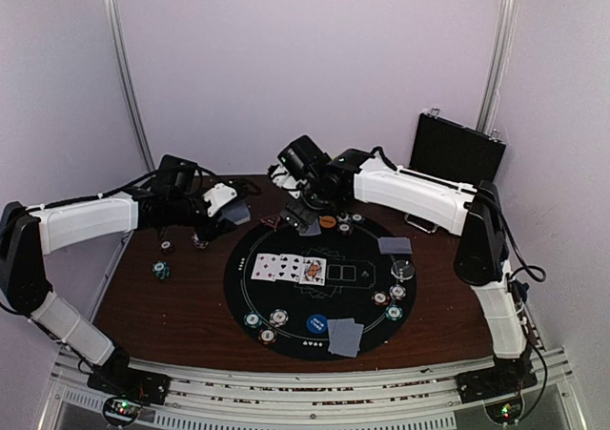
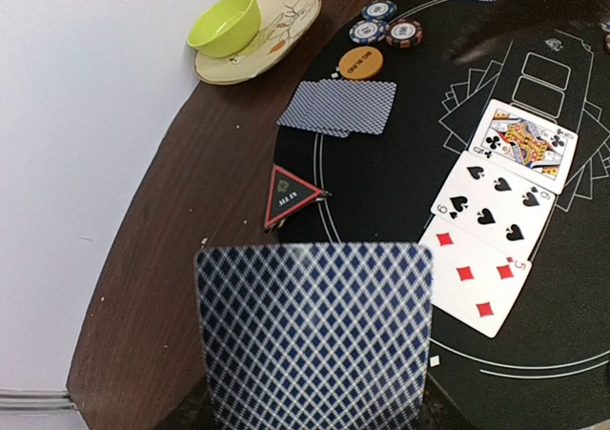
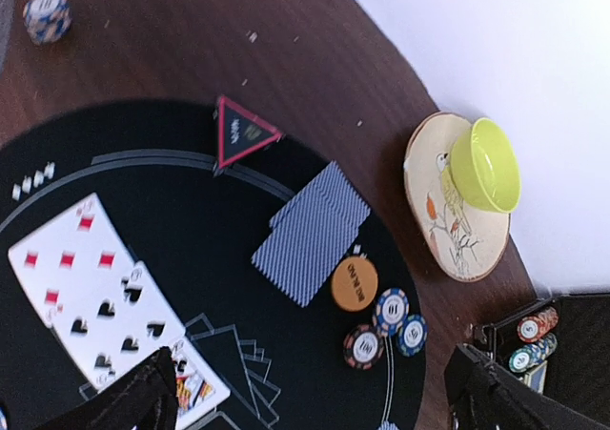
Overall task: Distribute texas hold em gaming equipment
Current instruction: Adjust the all-in button at the center of the board.
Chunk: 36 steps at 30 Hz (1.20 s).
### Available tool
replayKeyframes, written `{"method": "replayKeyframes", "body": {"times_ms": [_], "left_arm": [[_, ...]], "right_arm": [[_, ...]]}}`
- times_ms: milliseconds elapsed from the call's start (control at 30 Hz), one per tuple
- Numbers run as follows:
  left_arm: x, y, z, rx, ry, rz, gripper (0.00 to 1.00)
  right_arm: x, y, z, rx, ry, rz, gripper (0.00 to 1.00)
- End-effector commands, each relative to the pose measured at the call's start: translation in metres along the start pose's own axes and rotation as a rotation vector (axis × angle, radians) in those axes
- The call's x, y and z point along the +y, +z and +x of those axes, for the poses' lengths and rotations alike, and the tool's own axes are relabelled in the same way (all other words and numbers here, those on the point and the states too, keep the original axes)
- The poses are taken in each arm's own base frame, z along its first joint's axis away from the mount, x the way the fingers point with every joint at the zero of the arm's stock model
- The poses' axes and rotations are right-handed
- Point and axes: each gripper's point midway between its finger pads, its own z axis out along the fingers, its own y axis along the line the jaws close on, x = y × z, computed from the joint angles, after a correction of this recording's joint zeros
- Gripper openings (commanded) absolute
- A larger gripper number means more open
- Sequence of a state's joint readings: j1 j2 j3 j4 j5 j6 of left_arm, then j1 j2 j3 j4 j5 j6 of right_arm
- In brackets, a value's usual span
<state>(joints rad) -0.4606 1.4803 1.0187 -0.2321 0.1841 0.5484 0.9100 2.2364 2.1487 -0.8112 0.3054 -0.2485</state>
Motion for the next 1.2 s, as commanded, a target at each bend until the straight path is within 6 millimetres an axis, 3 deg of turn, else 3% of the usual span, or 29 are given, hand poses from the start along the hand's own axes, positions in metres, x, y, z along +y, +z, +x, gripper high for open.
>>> {"method": "replayKeyframes", "body": {"times_ms": [0, 167, 333, 467, 733, 1167], "left_arm": [[0.014, -0.008, -0.012, -0.051, 0.007, -0.053, 0.54], [0.012, -0.006, -0.010, -0.045, 0.013, -0.043, 0.54], [0.011, -0.004, -0.006, -0.034, 0.019, -0.042, 0.54], [0.011, -0.001, -0.003, -0.021, 0.022, -0.039, 0.54], [0.009, 0.007, 0.002, 0.001, 0.022, -0.025, 0.54], [0.006, 0.010, 0.005, 0.005, 0.024, -0.015, 0.54]], "right_arm": [[-0.019, 0.028, -0.029, -0.131, 0.235, -0.025, 1.00], [-0.031, 0.064, -0.040, -0.179, 0.384, -0.043, 1.00], [-0.019, 0.084, -0.059, -0.252, 0.382, -0.103, 1.00], [-0.010, 0.102, -0.063, -0.278, 0.382, -0.114, 1.00], [0.019, 0.145, -0.055, -0.266, 0.369, -0.145, 1.00], [0.046, 0.179, -0.043, -0.260, 0.401, -0.199, 1.00]]}}
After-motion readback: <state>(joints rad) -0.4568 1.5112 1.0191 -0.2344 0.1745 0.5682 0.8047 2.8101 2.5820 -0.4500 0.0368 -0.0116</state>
